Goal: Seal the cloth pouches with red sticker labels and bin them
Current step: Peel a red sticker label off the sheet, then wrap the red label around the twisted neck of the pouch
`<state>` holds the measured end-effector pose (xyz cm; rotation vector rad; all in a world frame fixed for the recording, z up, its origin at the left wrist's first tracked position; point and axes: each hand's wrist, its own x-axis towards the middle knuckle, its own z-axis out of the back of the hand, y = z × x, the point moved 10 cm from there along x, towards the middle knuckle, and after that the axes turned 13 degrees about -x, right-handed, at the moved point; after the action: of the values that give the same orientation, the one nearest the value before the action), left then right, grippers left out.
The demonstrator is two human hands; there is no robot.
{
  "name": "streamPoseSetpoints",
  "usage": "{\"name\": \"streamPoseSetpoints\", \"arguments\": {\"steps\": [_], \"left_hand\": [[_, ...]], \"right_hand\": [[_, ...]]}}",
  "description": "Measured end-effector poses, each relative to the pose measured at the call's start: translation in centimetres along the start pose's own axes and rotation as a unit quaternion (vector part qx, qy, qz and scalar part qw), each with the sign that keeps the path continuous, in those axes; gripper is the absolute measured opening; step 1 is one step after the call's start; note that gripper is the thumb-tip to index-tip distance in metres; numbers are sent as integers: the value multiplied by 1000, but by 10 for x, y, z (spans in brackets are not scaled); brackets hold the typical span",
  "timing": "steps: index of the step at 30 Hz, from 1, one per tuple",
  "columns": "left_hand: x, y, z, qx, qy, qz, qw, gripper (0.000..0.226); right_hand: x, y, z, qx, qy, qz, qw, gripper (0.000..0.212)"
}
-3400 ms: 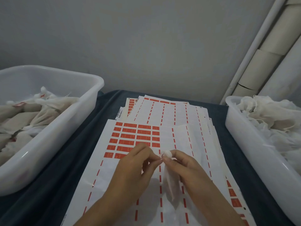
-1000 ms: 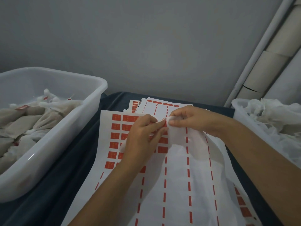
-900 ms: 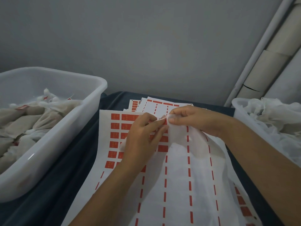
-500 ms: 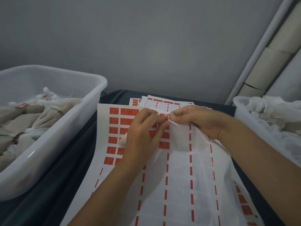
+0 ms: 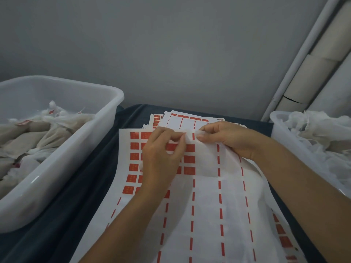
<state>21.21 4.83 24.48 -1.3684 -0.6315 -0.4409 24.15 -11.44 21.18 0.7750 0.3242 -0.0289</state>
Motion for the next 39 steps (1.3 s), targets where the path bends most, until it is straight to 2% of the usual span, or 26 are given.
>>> {"name": "streamPoseSetpoints", "arguments": {"steps": [4, 7, 9, 10, 12, 15, 18, 21, 25, 28, 30, 34, 36, 39], "left_hand": [[2, 9, 12, -44, -29, 70, 996, 8], [-2, -3, 11, -56, 9, 49, 997, 8], [-8, -15, 11, -33, 33, -3, 999, 14], [-12, -21, 10, -14, 46, -36, 998, 17], [-22, -31, 7, 22, 74, -100, 992, 20], [-40, -41, -2, 55, 123, -181, 974, 26], [-54, -47, -9, 76, 163, -235, 955, 36], [-61, -48, -14, 71, 197, -245, 946, 47], [-64, -46, -16, 91, 213, -243, 942, 35], [-65, -48, -15, 89, 213, -246, 941, 35], [-65, -50, -15, 86, 213, -241, 943, 44], [-60, -48, -9, 63, 205, -189, 958, 49], [-59, -47, -8, 70, 205, -183, 959, 47], [-62, -47, -12, 95, 218, -197, 951, 37]], "right_hand": [[8, -5, 12, -128, -123, 5, 984, 7], [3, -2, 20, -173, -240, 23, 955, 22], [-12, 2, 22, -126, -300, 26, 945, 16], [-19, 2, 16, -69, -290, 19, 954, 19], [-32, -3, -10, 43, -212, -17, 976, 38], [-53, -12, -41, 104, -134, -46, 984, 41], [-67, -27, -50, 191, -139, -45, 971, 36], [-72, -39, -57, 240, -153, -44, 958, 43], [-75, -48, -64, 285, -183, -42, 940, 37], [-73, -46, -73, 355, -157, -24, 921, 32], [-75, -47, -70, 362, -177, -17, 915, 32], [-88, -57, -46, 352, -304, 10, 885, 31], [-94, -43, -40, 279, -320, 39, 904, 35], [-91, -17, -53, 195, -265, 93, 940, 53]]}}
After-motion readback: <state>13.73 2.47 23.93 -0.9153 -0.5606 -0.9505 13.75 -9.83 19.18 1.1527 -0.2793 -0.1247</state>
